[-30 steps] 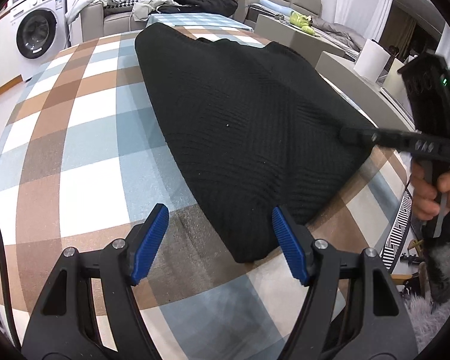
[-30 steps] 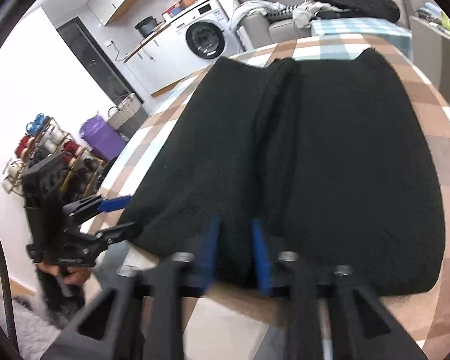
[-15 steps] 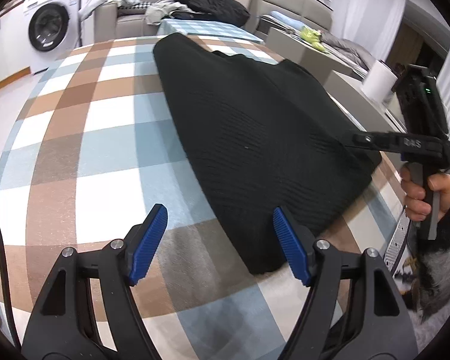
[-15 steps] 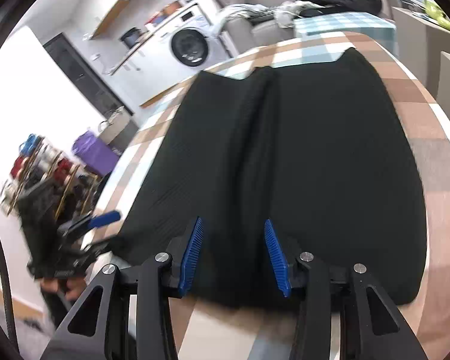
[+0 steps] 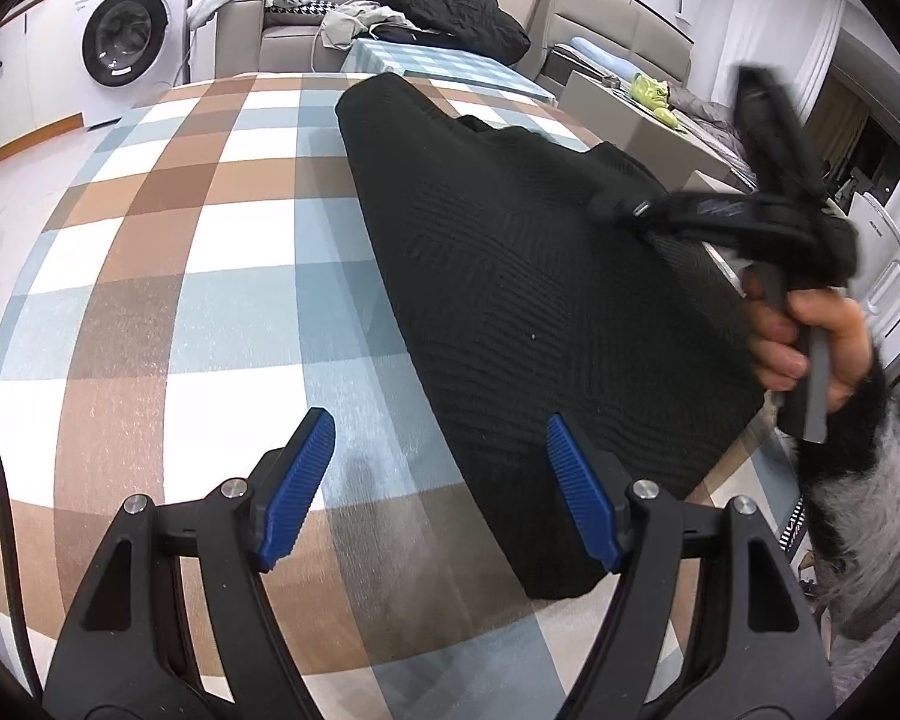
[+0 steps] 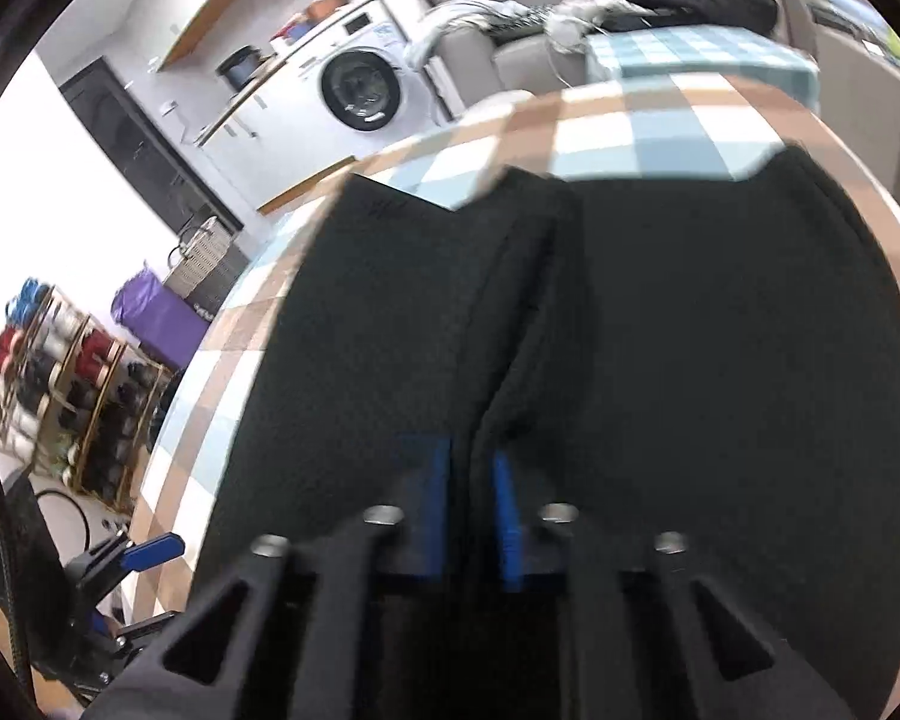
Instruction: Fold small clothes
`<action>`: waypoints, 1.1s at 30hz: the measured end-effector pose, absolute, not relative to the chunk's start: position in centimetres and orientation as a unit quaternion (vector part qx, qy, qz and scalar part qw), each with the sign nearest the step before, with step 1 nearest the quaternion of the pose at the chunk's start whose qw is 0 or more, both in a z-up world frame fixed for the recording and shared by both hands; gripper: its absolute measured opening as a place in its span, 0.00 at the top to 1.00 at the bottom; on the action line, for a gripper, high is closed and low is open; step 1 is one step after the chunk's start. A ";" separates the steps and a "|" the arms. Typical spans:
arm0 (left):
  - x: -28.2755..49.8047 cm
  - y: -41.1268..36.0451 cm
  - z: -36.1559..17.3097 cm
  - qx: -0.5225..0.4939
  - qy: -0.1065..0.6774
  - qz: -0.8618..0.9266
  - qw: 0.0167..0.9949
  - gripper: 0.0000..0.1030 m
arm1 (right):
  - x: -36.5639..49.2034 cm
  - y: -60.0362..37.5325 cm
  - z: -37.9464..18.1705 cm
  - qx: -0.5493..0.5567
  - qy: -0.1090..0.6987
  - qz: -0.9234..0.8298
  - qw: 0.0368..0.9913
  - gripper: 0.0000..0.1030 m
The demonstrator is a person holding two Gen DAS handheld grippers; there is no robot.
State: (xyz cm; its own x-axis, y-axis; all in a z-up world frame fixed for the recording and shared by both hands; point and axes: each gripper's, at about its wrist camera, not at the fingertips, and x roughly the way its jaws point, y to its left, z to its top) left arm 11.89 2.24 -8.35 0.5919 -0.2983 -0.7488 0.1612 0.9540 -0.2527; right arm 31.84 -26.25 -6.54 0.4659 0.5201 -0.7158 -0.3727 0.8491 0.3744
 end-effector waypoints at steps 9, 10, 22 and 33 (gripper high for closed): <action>13.2 1.3 -8.6 -0.078 0.437 -0.126 0.887 0.31 | 32.7 -30.0 -7.7 0.071 0.477 0.189 0.856 0.85; 13.3 1.1 -8.7 -0.077 0.437 -0.126 0.887 0.31 | 33.2 -30.4 -8.5 0.082 0.495 0.182 0.846 0.78; 12.3 -0.2 -9.4 -0.067 0.445 -0.145 0.881 0.31 | 24.9 -32.5 -8.7 0.144 0.501 0.236 0.820 0.57; 12.4 -0.1 -9.8 -0.084 0.450 -0.131 0.880 0.31 | 23.3 -31.8 -8.0 0.087 0.463 0.221 0.854 0.88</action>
State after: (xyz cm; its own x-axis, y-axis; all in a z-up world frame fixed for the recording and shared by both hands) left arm 12.45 -0.08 -9.78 0.5617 -0.3052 -0.7690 0.1548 0.9518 -0.2647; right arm 23.33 -31.81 -7.95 0.4726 0.4582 -0.7528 -0.2974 0.8870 0.3532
